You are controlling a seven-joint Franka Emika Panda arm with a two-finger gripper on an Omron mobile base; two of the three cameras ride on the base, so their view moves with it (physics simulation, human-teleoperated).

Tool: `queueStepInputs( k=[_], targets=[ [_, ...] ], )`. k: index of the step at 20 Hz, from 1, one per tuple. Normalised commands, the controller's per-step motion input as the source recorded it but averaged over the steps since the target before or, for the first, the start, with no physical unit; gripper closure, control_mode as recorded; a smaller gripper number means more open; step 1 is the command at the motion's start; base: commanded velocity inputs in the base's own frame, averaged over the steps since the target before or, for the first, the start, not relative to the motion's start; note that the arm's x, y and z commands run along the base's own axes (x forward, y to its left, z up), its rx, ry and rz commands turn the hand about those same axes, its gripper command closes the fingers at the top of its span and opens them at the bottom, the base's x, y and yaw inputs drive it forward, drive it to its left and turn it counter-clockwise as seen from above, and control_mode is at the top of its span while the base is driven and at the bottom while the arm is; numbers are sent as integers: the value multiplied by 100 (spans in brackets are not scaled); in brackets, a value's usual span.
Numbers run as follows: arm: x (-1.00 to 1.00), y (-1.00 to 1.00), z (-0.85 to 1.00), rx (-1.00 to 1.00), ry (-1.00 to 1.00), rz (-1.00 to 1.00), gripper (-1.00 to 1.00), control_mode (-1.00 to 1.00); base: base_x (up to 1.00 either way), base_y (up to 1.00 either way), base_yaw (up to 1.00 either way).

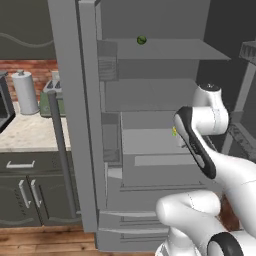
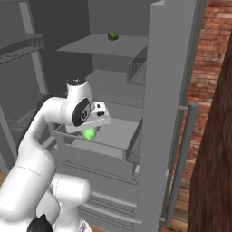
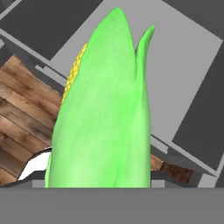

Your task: Place the corn and broccoli inside the fridge drawer. Close the drawer after placing the vegetables.

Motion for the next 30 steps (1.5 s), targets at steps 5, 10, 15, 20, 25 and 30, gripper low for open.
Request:
queueStepInputs(
  k=[5, 10, 15, 20, 25, 30],
  targets=[
    [96, -10, 29, 1, 7, 21, 100, -100, 0, 0, 0],
    [86, 0, -46, 0, 14, 28, 100, -100, 0, 0, 0],
    [58, 0, -66, 0, 8, 28, 100, -100, 0, 0, 0],
    [20, 0, -70, 0, 3, 25, 100, -100, 0, 0, 0],
    [0, 0, -57, 0, 0, 23, 100, -100, 0, 0, 0],
    [-10, 0, -47, 0, 0, 19, 100, -100, 0, 0, 0]
  ],
)
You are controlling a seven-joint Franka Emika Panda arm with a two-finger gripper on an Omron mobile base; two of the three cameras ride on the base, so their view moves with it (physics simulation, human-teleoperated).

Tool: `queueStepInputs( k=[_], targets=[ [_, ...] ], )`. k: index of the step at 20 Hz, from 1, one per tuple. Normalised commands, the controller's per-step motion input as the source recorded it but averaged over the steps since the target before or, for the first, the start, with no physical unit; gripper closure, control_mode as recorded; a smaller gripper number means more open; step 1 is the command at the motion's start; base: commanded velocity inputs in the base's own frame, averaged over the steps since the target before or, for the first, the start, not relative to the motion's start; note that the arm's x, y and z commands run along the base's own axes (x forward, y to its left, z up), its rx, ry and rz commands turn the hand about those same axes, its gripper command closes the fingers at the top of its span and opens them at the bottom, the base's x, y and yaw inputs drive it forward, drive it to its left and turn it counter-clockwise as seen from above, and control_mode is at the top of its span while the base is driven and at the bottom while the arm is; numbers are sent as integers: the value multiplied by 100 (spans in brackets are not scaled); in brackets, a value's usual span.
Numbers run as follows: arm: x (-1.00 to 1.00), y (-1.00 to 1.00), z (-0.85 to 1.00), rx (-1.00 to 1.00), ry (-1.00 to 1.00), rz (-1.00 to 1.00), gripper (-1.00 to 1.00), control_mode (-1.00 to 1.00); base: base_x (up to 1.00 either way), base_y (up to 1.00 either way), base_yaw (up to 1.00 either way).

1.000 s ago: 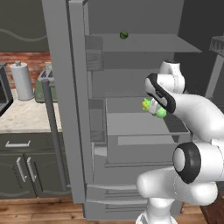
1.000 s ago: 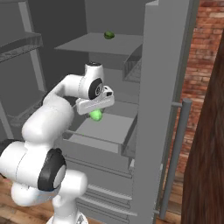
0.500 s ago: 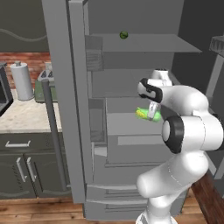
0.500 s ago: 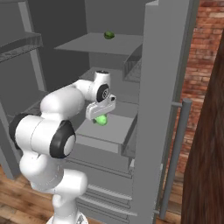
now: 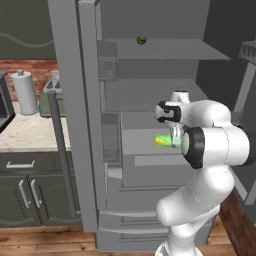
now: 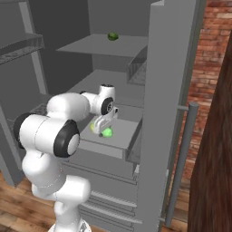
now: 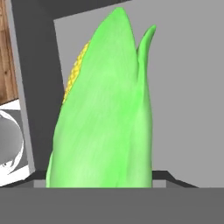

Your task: Place the corn and broccoli inside the fridge drawer. Close the drawer after placing the vegetables.

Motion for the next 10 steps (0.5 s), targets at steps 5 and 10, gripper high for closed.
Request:
queueStepInputs(
  k=[5, 10],
  targets=[
    [-52, 1, -50, 0, -5, 15, 100, -100, 0, 0, 0],
    [-46, 2, -47, 0, 0, 15, 100, -100, 0, 0, 0]
  ],
)
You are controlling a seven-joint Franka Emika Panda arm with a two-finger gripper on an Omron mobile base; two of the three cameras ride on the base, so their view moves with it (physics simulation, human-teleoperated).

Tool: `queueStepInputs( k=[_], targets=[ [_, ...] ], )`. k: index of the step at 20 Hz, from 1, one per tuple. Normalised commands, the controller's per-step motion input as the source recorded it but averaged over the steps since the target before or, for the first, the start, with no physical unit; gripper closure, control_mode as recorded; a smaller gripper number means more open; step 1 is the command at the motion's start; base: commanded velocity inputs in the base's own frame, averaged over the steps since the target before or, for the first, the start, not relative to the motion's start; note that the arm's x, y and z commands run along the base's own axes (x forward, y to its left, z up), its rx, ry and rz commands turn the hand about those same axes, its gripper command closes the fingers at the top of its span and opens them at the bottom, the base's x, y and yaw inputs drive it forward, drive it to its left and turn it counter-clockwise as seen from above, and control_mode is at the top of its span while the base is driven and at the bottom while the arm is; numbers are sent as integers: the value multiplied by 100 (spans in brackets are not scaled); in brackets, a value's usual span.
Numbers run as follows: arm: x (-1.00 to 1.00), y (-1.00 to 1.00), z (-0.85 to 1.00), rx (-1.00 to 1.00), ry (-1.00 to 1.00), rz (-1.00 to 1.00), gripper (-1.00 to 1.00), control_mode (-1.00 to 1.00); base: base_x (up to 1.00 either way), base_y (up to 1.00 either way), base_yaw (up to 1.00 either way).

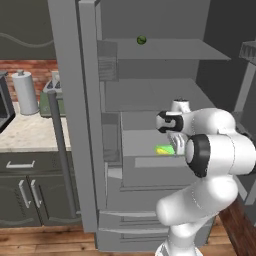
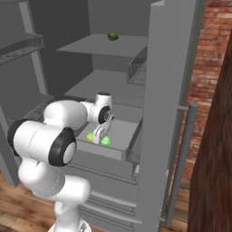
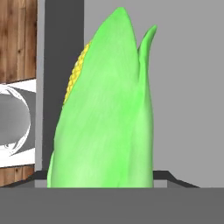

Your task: Place the corn and broccoli inside the fridge drawer. Close the drawer after placing the vegetables.

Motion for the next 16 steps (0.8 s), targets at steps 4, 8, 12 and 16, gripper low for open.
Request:
queueStepInputs(
  k=[4, 8, 12, 16],
  targets=[
    [-62, 1, -24, 0, 0, 16, 100, -100, 0, 0, 0],
    [-93, 0, 0, 0, 0, 14, 100, -100, 0, 0, 0],
    [-19, 0, 2, 0, 0, 10, 100, -100, 0, 0, 0],
    [78, 0, 0, 2, 0, 4, 100, -100, 0, 0, 0]
  ],
)
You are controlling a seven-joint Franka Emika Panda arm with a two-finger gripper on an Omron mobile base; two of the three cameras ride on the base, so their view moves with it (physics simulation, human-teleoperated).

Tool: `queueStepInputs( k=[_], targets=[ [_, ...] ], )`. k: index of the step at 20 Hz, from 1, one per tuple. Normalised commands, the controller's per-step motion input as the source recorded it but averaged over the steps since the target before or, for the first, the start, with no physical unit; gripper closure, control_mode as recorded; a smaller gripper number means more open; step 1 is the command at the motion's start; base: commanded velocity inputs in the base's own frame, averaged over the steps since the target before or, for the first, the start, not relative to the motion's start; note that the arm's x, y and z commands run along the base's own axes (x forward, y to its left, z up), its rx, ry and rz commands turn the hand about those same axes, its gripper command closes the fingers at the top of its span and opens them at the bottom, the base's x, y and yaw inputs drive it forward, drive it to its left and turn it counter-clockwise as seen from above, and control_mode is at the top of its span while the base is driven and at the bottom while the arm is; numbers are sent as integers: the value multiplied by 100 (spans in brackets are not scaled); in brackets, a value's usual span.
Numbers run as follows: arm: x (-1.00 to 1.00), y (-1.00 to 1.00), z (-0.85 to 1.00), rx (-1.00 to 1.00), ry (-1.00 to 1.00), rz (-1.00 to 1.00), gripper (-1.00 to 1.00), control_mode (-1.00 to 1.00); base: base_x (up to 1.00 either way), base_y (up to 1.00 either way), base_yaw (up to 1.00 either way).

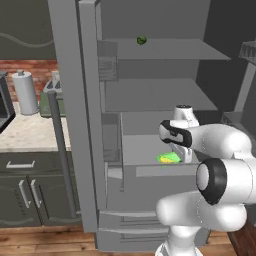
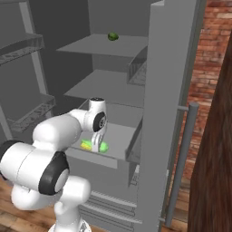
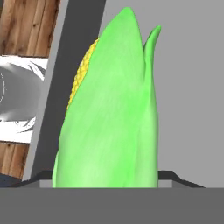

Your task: Place the corn and broccoli inside the fridge drawer. Close the drawer after placing the vegetables.

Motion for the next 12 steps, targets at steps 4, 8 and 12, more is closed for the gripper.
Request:
queueStepInputs(
  k=[4, 8, 12],
  targets=[
    [76, 0, -1, 1, 0, 2, 100, -100, 0, 0, 0],
    [6, -1, -45, 0, -2, 5, 100, -100, 0, 0, 0],
    [-76, -14, -66, 0, -8, 8, 100, -100, 0, 0, 0]
  ],
)
